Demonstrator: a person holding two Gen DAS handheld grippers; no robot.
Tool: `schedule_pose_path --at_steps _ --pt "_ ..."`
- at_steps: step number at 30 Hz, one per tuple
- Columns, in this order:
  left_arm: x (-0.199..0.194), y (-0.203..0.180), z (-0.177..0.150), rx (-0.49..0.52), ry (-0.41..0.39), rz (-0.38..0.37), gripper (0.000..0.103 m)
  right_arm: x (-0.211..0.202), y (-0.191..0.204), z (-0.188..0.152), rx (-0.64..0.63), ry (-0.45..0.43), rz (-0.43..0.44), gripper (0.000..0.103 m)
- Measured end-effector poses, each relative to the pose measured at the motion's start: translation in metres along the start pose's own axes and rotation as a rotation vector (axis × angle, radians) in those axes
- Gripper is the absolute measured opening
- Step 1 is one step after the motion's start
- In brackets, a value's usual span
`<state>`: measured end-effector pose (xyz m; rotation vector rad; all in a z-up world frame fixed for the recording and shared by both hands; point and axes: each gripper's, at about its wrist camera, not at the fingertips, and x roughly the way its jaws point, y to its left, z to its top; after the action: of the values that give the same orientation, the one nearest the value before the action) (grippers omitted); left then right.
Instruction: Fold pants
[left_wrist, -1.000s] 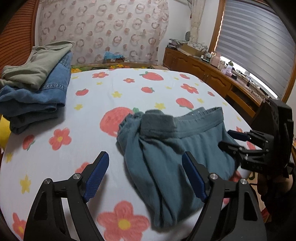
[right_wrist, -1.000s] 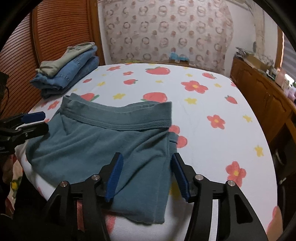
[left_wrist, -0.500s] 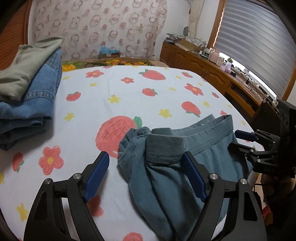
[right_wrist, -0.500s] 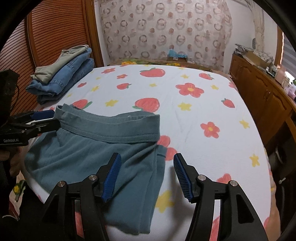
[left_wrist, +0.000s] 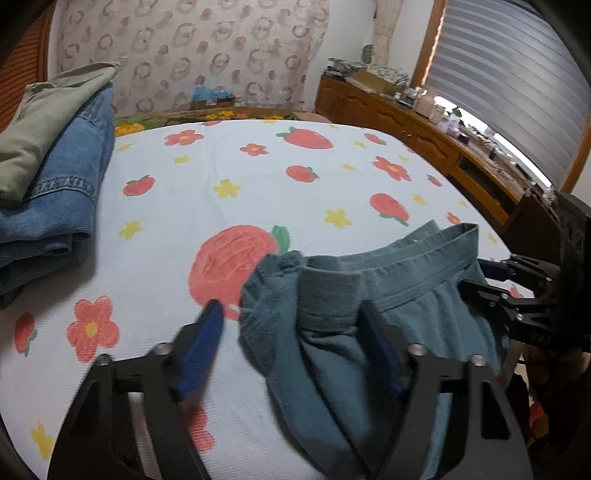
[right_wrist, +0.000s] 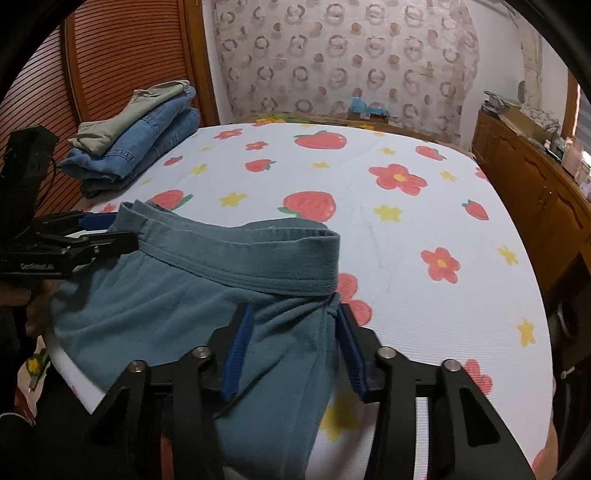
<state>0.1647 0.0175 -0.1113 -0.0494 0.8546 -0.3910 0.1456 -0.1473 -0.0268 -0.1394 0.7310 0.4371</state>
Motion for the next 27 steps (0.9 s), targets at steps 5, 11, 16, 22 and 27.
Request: schedule_pose_path --at_steps 5,11,16,22,27 --pt "-0.001 -0.007 -0.001 0.036 -0.007 -0.010 0.042 0.001 0.002 -0.002 -0.006 -0.008 0.044 0.021" --pt "-0.009 -0.014 -0.001 0.063 -0.038 -0.043 0.024 0.002 -0.002 -0.002 0.014 -0.013 0.072 0.014" --pt "-0.022 -0.021 0.000 0.075 -0.082 -0.055 0.022 -0.002 -0.001 -0.002 0.033 -0.037 0.085 0.010" --pt "-0.039 -0.024 0.001 0.060 -0.131 -0.066 0.021 -0.016 0.002 -0.002 0.030 -0.086 0.096 0.009" --pt "-0.056 -0.029 -0.001 0.068 -0.177 -0.065 0.021 -0.030 0.006 -0.002 0.010 -0.122 0.094 0.009"
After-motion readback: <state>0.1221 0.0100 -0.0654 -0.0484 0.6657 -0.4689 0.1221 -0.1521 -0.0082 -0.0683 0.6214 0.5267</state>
